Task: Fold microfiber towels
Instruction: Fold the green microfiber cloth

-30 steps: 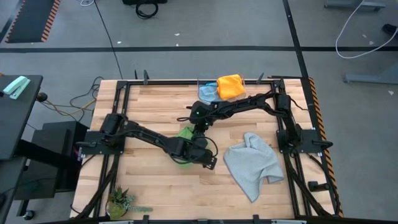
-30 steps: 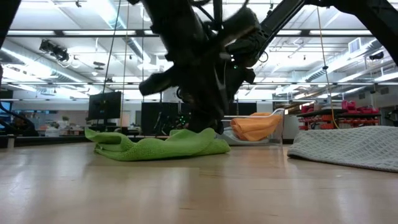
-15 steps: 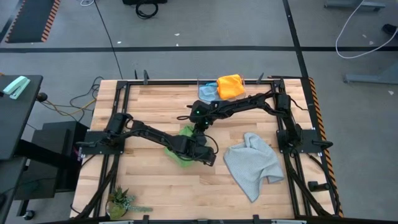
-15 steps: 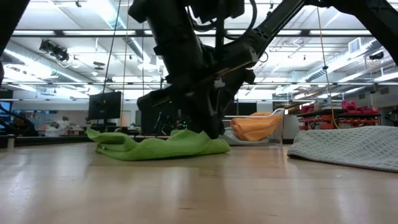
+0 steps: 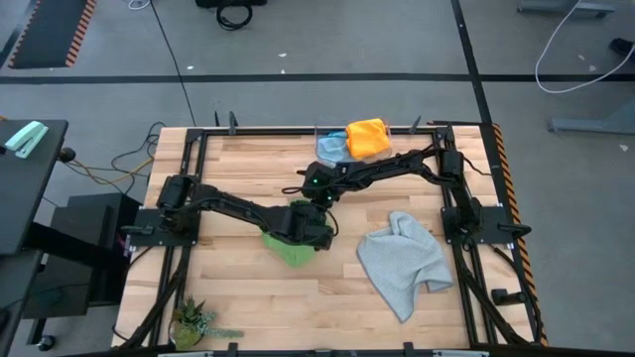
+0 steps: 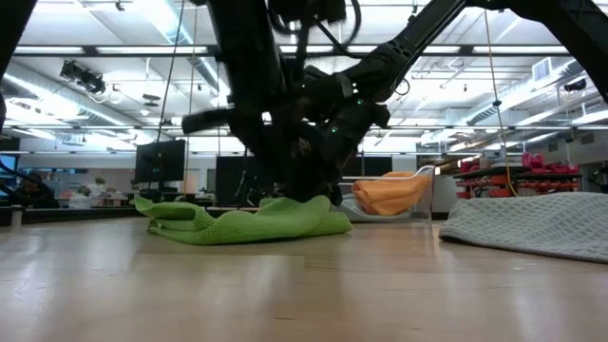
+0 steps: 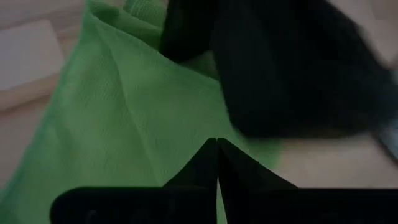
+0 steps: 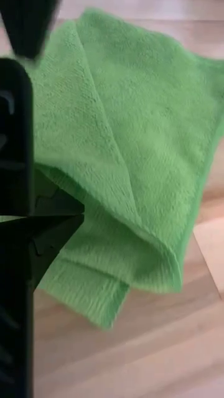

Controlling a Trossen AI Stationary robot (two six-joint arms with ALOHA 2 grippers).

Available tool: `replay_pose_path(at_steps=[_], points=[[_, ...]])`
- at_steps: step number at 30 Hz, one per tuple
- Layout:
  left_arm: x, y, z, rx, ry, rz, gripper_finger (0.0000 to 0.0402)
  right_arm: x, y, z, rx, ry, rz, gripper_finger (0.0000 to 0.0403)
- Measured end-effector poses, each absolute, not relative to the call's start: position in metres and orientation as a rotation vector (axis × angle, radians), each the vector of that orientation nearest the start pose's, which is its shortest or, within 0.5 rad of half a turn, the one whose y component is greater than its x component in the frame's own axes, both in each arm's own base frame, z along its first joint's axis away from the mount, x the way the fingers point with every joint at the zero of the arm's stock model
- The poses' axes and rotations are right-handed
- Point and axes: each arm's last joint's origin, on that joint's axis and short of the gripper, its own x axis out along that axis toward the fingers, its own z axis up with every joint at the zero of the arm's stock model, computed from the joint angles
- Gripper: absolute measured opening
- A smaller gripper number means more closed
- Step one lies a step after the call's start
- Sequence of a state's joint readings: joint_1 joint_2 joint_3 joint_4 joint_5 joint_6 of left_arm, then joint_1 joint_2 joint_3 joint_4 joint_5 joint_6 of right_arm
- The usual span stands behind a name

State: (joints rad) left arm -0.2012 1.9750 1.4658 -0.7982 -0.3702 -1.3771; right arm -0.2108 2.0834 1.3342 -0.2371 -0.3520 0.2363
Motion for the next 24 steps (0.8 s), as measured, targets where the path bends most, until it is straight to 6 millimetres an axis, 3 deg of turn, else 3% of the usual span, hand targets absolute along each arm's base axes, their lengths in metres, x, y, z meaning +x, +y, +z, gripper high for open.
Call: replay_pose_path(at_steps=[7,11,18,24], points=[[0.377,-0.084,0.212,-0.83,0.847,0.862,0.0013,0.414,-0.079,0.131,0.49,0.968,0.01,0.0],[0.362,-0.091,0.226,-0.789,0.846,0.899,0.0006,0.412,-0.08,0.134,0.5,0.986,-0.001,0.0],[0.336,-0.095,0.246,-0.726,0.865,0.961,0.0034,0.408,-0.073,0.132,0.495,1.043,0.009,0.0007],[0.325,-0.1,0.252,-0.684,0.893,0.958,0.0036,0.402,-0.077,0.162,0.445,0.986,-0.013,0.0008]])
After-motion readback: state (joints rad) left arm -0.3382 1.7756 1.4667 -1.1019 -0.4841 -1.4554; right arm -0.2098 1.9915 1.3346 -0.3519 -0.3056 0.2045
